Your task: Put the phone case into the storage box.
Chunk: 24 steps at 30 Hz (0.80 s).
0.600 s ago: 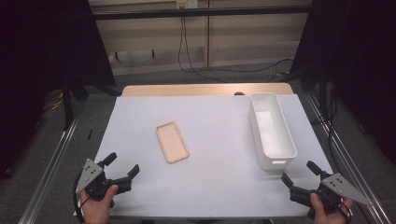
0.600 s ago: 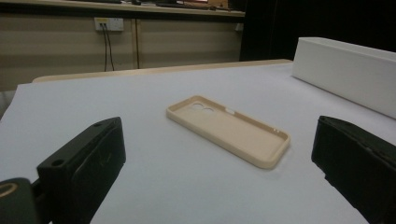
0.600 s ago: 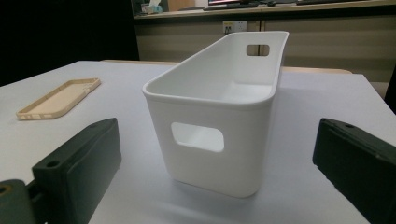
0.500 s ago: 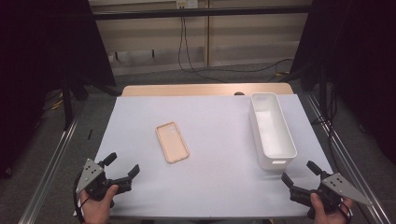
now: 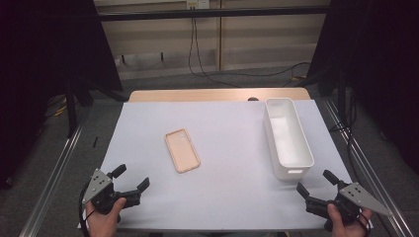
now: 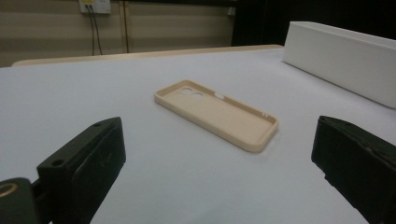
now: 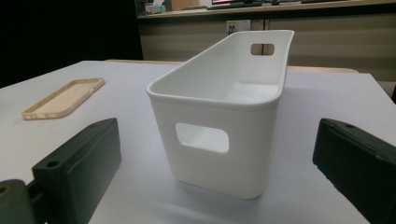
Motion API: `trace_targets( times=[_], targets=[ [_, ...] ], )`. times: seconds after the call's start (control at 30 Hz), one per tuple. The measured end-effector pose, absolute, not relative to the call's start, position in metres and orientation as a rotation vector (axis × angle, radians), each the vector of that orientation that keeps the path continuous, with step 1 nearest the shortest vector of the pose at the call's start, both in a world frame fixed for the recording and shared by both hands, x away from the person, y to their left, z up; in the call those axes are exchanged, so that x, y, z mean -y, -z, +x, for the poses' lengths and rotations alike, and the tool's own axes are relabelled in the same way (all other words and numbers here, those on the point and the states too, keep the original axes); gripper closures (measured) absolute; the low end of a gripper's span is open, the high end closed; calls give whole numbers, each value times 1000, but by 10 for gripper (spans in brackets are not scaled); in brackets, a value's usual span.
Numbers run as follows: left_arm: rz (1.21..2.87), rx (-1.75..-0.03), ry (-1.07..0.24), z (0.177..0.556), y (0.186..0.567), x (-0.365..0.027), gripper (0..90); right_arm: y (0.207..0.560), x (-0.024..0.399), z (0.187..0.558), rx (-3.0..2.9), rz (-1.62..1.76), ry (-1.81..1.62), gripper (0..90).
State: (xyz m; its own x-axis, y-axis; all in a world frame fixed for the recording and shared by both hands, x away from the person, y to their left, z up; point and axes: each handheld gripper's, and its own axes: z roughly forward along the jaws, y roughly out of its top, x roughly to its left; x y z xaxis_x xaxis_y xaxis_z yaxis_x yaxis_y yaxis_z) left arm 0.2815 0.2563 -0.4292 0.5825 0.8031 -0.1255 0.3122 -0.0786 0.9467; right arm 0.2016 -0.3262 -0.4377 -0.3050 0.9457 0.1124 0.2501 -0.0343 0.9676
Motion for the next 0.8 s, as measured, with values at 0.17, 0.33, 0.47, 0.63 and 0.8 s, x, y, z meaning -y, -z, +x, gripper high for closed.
trace_targets(
  times=[0.17,0.33,0.47,0.63,0.8],
  targets=[
    [1679,-942,-469,282,430,-255,34,436,324,199,-1610,1264,-1372,8],
    [1692,-952,-440,287,431,-251,36,437,325,199,-1598,1276,-1375,8],
    [1726,-950,-433,293,430,-245,36,437,327,198,-1597,1279,-1372,8],
    [1748,-936,-402,299,429,-237,36,437,326,198,-1602,1274,-1372,8],
    [1771,-932,-356,304,429,-230,37,437,326,198,-1601,1273,-1371,8]
  ],
)
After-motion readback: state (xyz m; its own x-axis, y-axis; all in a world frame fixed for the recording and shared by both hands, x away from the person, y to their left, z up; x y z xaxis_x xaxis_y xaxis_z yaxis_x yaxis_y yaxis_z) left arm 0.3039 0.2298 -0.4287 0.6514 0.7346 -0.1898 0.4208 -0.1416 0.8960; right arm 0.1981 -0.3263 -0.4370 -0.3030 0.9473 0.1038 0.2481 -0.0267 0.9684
